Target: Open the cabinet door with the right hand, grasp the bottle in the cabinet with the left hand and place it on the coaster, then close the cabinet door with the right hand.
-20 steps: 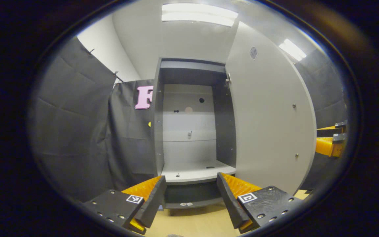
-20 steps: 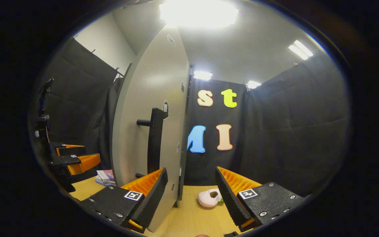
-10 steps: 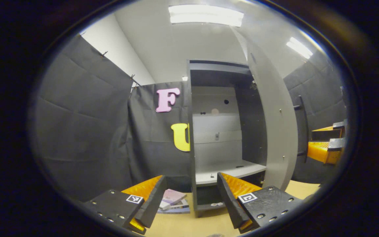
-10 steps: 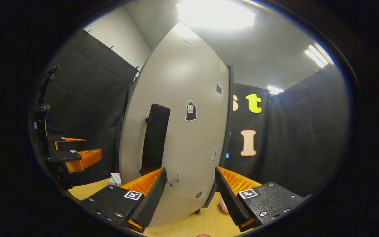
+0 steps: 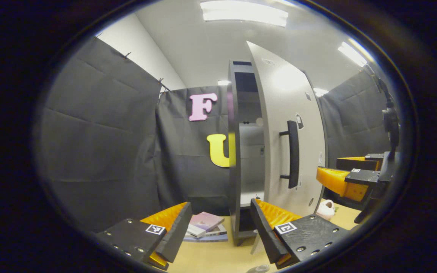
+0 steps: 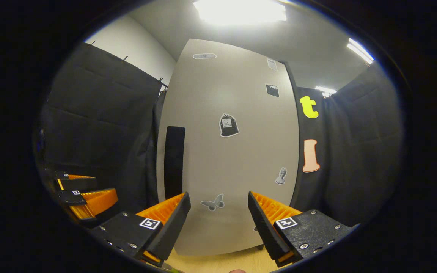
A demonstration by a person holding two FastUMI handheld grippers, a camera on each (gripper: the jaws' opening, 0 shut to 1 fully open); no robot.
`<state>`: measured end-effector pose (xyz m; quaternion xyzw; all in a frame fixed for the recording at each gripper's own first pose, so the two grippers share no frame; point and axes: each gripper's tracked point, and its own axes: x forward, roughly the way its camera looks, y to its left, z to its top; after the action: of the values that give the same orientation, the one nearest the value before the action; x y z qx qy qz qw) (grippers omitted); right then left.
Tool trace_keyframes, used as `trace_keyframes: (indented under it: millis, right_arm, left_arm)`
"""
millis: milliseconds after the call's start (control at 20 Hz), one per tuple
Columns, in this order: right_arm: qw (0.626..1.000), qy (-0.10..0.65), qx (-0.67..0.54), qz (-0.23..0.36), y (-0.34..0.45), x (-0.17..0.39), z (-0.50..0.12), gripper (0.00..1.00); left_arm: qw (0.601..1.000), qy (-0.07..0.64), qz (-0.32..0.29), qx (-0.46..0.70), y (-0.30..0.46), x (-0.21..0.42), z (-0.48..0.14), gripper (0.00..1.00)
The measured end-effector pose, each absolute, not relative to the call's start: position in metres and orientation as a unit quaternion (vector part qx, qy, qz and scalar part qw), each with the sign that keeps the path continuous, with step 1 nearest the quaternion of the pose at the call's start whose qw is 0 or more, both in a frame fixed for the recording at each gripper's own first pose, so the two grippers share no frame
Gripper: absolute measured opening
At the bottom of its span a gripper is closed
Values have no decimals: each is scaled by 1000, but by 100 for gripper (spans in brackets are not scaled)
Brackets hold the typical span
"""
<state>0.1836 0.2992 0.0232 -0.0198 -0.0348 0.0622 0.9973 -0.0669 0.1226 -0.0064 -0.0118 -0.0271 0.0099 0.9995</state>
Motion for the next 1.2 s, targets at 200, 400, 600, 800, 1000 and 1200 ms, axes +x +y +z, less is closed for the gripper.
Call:
trace_keyframes:
  millis: [200,400,600,800,1000,1200]
  right_arm:
    - [999,9,24,34,277,199,10,94]
    - [998,24,58,-13,238,209,11,94]
    - [998,46,27,-22,226,214,-3,93]
    - [998,50,37,-18,220,218,-6,93]
    - [999,33,16,-12,220,221,2,93]
    - [1000,21,16,-8,217,222,7,92]
  left_arm:
    - [1000,-12,-2,-24,97,-42,-7,88]
    - [1000,-14,5,-2,77,-26,0,88]
    - [1000,8,-2,0,52,-16,-9,86]
    - [1000,15,-1,15,38,-2,-10,89]
    - [1000,0,-7,21,29,2,-1,86]
    - [1000,-10,-10,18,25,5,4,88]
